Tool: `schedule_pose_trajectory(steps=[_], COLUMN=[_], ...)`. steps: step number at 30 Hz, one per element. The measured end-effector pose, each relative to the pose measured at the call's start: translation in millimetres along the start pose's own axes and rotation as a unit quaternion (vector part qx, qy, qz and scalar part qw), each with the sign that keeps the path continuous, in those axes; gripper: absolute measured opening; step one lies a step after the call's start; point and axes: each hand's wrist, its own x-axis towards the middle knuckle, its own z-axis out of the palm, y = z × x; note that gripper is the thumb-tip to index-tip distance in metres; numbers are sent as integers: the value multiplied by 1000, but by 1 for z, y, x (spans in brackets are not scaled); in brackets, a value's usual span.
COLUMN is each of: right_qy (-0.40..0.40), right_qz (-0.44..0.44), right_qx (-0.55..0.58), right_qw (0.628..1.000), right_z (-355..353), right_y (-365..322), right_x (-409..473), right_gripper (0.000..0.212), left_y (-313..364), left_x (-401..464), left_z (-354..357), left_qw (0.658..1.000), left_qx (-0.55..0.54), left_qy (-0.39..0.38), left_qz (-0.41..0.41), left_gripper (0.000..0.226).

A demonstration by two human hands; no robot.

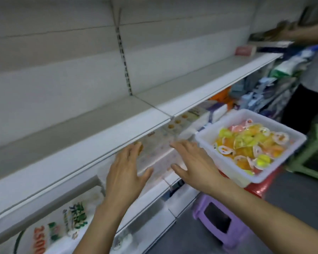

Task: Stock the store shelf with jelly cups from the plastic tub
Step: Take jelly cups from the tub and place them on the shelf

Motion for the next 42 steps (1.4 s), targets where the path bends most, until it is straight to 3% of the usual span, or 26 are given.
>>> schedule_pose_trajectory(steps=[9, 20, 28, 32, 36, 39, 42], right_qy=[-74, -88, -154, -160, -132, -89, -28], right_qz=[199, 360, 376, 375, 439, 453, 439], right_qx=[-48, -67, -147, -186, -134, -85, -10], right_qw=[976, 926, 902, 894, 878, 883, 898], right_z=[-19, -4, 39, 49, 56, 55, 44], right_y=[183, 326, 375, 386, 386, 382, 369], right_x=[-55, -6, 35, 43, 49, 46, 41], right_gripper=[52, 59, 71, 69, 63, 55, 50], left_y=[134, 193, 203, 206, 212, 212, 203], left_x=[74, 214, 258, 263, 267, 259, 240], left_z=[143, 282, 383, 408, 408, 396, 375], left_qw=[970, 925, 903, 908, 911, 921, 937], left_qx=[-90, -65, -20, -4, 34, 9, -77], left_qy=[-213, -337, -348, -309, -280, -283, -291], left_qz=[80, 165, 251, 284, 301, 268, 176], left_gripper=[65, 57, 62, 58, 55, 56, 52])
